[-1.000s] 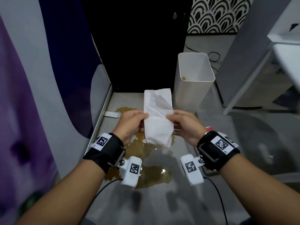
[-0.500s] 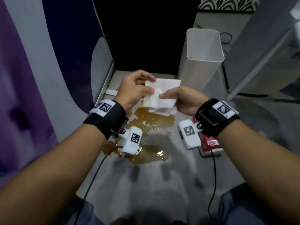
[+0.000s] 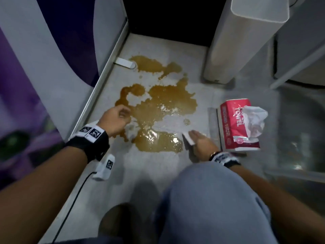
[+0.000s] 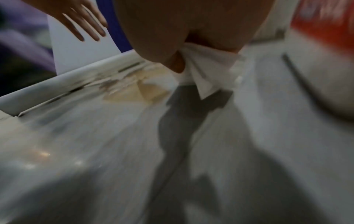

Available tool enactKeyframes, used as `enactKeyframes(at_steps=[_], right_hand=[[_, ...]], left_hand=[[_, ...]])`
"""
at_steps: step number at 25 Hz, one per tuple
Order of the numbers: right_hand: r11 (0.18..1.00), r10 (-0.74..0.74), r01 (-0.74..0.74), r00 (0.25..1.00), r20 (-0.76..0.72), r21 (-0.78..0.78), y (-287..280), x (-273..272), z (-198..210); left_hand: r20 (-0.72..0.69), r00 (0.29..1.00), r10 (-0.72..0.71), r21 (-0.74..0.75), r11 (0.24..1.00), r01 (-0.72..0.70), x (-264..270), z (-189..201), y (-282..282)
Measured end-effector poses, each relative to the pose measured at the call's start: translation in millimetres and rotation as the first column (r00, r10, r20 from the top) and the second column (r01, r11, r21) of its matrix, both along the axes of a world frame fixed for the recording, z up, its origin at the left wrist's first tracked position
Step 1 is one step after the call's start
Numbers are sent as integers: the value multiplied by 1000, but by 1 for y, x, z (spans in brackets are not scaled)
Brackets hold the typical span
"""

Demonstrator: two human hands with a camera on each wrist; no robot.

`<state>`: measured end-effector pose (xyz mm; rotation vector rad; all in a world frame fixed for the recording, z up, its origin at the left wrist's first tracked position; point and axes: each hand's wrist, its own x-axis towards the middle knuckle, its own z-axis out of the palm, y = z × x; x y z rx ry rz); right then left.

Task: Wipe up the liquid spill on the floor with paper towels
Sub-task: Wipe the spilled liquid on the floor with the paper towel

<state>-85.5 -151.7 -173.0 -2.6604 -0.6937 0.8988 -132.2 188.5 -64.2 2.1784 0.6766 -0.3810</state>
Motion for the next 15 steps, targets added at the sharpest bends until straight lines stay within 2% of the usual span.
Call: enactKeyframes(at_steps=[2, 4, 8, 10, 13, 15], right_hand=[[999, 3, -6, 998, -69, -43, -14, -51, -52], [998, -41, 40, 999, -25, -43, -17, -73, -74], [970, -240, 240, 971, -2, 48, 31, -55, -51], [978, -195, 193, 981, 22, 84, 52, -52, -53], [997, -60, 57, 996, 64, 55, 40, -78, -64], [993, -103, 100, 993, 62, 55, 29, -86, -68]], left_hand=[[-56, 995, 81, 5, 997, -80, -33, -18, 11], [-105, 986, 131, 53, 991, -126, -55, -25, 20], [-170, 970, 173, 138, 979, -150, -89, -27, 24], [-198, 967, 162, 181, 975, -126, -101, -23, 20], [-239, 963, 125, 186, 979, -81, -112, -30, 10], [-245, 961, 125, 156, 984, -89, -116, -41, 8]])
